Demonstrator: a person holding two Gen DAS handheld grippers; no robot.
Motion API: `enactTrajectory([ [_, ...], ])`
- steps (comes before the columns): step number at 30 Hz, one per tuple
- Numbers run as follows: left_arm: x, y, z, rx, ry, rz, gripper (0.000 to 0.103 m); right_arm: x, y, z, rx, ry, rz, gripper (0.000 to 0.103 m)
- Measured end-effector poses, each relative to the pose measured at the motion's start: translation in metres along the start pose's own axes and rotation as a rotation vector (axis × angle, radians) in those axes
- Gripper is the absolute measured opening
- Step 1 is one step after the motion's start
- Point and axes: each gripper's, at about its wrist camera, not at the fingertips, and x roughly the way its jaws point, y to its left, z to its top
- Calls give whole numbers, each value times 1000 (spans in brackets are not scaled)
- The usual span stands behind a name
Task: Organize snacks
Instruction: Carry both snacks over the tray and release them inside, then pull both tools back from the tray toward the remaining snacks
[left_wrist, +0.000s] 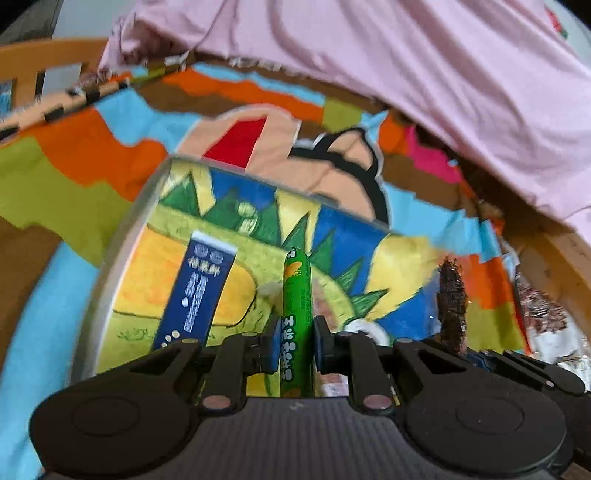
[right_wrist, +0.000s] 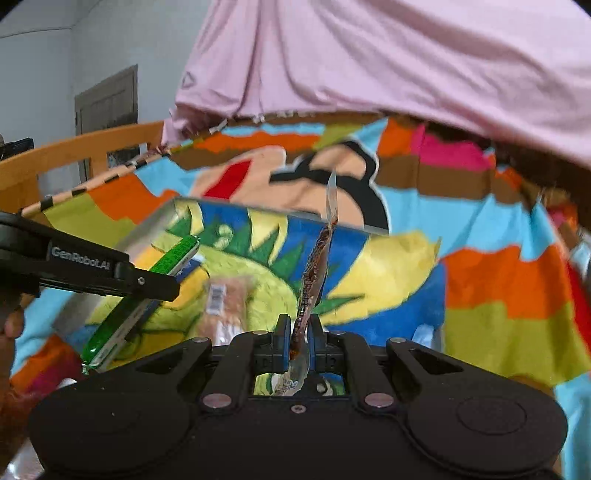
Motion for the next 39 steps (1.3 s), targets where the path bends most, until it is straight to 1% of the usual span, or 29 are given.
enactTrajectory([
  [4,19,7,-6,-15,35,24,19,15,-2,-10,12,40,14,10],
  [7,25,9,-9,-12,54,45,19,22,-4,-16,15,62,11,10],
  [10,29,9,-9,-14,56,55,19,27,-5,-19,23,84,-1,12],
  [11,29,8,-10,-12,59,61,19,28,-6,-19,27,91,-2,13],
  [12,30,8,-10,-10,67,67,19,28,-7,-20,31,95,-2,17],
  [13,31,8,-10,-10,71,73,20,27,-7,-20,35,96,0,24],
  [14,29,7,-10,-11,68,82,23,26,-7,-19,35,94,1,26],
  [15,27,7,-10,-13,62,86,26,24,-7,-19,31,94,-4,32],
  [16,24,7,-10,-15,56,82,35,22,-6,-18,30,92,-11,42],
  [17,22,6,-9,-14,49,81,45,20,-6,-17,36,88,-16,46],
  [18,16,5,-9,-8,34,81,49,16,-7,-16,47,80,-15,53],
  [20,7,3,-9,2,8,85,65,5,-6,-12,63,64,-24,60],
  [22,-8,1,-9,8,-18,83,74,-7,-6,-9,78,46,-27,72],
  [23,-16,0,-9,10,-32,79,78,-15,-5,-7,96,31,-30,75],
  [24,-24,0,-9,11,-47,76,81,-23,-5,-5,116,17,-32,80],
  [25,-33,-1,-9,11,-62,76,88,-30,-4,-2,132,5,-32,85],
  [26,-44,-2,-11,15,-81,81,92,-38,-2,1,139,-4,-36,88],
  [28,-63,-3,-14,25,-113,88,96,-53,3,7,149,-22,-45,94],
  [30,-79,-4,-16,33,-128,94,100,-69,8,13,162,-45,-52,98],
  [34,-115,0,-22,13,-173,110,102,-102,21,24,160,-92,-72,102],
  [37,-141,4,-26,1,-202,121,102,-128,31,27,152,-125,-94,102],
  [39,-160,7,-31,-8,-222,127,102,-144,36,25,161,-132,-111,102],
])
